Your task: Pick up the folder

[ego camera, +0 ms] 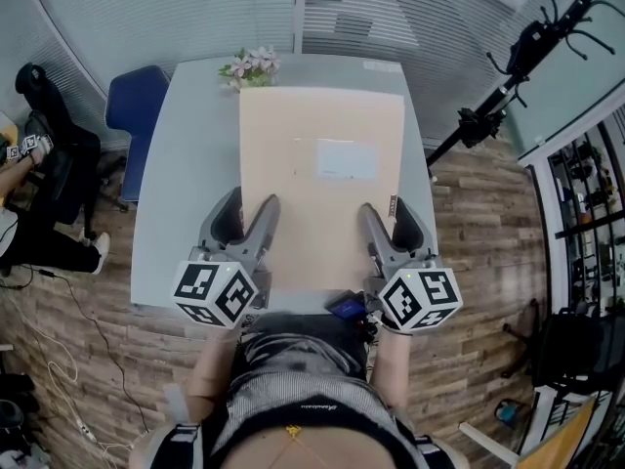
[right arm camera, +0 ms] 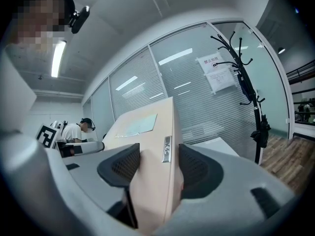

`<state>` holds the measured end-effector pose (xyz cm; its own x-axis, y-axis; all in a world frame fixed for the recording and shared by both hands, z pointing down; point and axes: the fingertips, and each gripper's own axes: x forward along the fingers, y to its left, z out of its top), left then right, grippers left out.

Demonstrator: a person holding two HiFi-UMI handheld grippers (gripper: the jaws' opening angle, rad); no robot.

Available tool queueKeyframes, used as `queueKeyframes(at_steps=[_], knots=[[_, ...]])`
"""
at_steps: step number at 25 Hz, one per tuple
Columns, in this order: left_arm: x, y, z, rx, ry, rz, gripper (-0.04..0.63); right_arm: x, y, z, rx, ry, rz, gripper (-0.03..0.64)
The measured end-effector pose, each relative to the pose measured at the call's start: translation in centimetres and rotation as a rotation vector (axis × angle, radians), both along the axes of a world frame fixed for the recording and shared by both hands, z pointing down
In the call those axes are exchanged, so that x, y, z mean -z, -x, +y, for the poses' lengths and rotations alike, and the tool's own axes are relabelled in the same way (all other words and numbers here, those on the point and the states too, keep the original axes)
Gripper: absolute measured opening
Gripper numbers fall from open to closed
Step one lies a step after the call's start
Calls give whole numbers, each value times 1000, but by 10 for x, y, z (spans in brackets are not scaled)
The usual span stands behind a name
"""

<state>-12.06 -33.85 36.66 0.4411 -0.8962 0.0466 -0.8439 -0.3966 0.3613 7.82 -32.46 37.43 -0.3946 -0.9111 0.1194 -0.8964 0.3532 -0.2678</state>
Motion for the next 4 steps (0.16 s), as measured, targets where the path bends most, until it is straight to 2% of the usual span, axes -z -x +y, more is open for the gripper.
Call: queueKeyframes(at_steps=[4], knots=[[-1,3,-1,9,1,-8,249,-2,2,-2,7,0,-5,247]])
